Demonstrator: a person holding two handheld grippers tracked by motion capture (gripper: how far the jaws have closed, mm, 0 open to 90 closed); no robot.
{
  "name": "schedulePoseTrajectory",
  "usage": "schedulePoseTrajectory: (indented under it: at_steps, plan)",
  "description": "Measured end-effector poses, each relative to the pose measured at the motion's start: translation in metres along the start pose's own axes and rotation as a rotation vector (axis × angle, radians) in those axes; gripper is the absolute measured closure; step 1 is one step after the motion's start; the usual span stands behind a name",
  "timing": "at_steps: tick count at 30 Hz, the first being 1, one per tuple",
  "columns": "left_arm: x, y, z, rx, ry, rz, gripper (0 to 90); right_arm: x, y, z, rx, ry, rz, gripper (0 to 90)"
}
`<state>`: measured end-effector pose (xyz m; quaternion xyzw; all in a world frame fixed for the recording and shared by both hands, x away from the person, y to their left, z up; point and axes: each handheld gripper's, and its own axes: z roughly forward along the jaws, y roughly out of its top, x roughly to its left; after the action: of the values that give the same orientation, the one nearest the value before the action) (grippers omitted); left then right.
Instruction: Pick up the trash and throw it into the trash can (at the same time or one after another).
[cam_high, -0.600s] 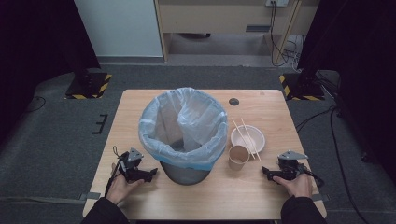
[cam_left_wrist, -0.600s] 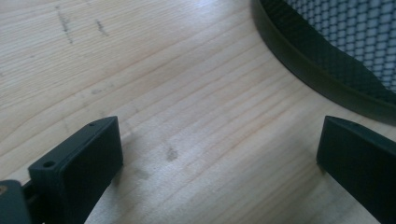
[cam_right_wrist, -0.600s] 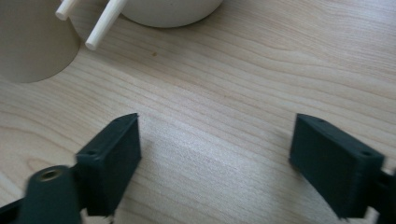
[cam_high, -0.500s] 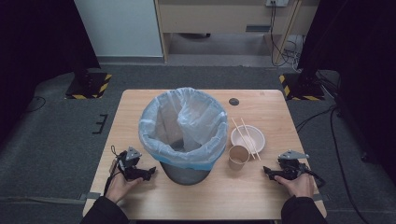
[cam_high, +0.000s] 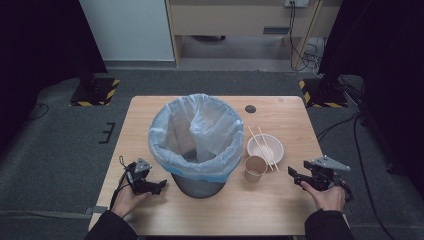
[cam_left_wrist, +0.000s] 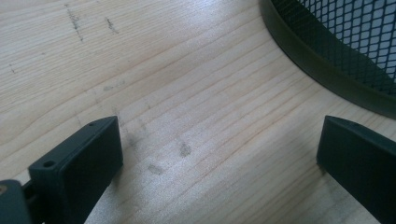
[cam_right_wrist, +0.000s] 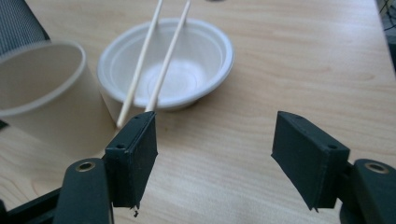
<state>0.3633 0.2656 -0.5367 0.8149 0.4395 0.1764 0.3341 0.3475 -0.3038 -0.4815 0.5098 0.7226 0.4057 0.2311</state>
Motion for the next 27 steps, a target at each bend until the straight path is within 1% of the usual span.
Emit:
schedulePoseTrajectory:
  at_steps: [3, 5, 12, 15, 17, 21, 25, 26, 27]
  plan:
    - [0.000, 0.000, 0.000, 0.000, 0.000, 0.000, 0.0, 0.001, 0.007, -0.007, -0.035, 0.003, 0.024, 31.3]
    - [0.000, 0.000, 0.000, 0.000, 0.000, 0.000, 0.0, 0.002, 0.011, -0.011, -0.051, 0.007, 0.032, 31.7]
    - [0.000, 0.000, 0.000, 0.001, 0.002, 0.000, 0.0, 0.005, 0.028, -0.024, -0.105, 0.021, 0.026, 32.1]
    - [-0.001, 0.000, 0.000, 0.001, 0.003, 0.000, 0.0, 0.009, 0.038, -0.027, -0.136, 0.030, 0.033, 33.0]
    - [-0.001, 0.000, 0.000, 0.001, 0.004, -0.002, 0.0, 0.011, 0.044, -0.027, -0.155, 0.038, 0.038, 33.2]
    - [-0.001, 0.000, 0.000, 0.001, 0.005, -0.003, 0.0, 0.016, 0.057, -0.025, -0.176, 0.042, 0.024, 32.6]
    - [-0.002, 0.000, 0.000, 0.001, 0.007, -0.005, 0.0, 0.017, 0.068, -0.022, -0.195, 0.045, 0.020, 32.1]
    - [-0.002, 0.000, 0.000, 0.001, 0.007, -0.005, 0.0, 0.017, 0.068, -0.022, -0.195, 0.045, 0.020, 32.1]
    - [-0.002, 0.000, 0.000, 0.000, 0.007, -0.005, 0.0, 0.017, 0.074, -0.020, -0.208, 0.046, 0.021, 32.0]
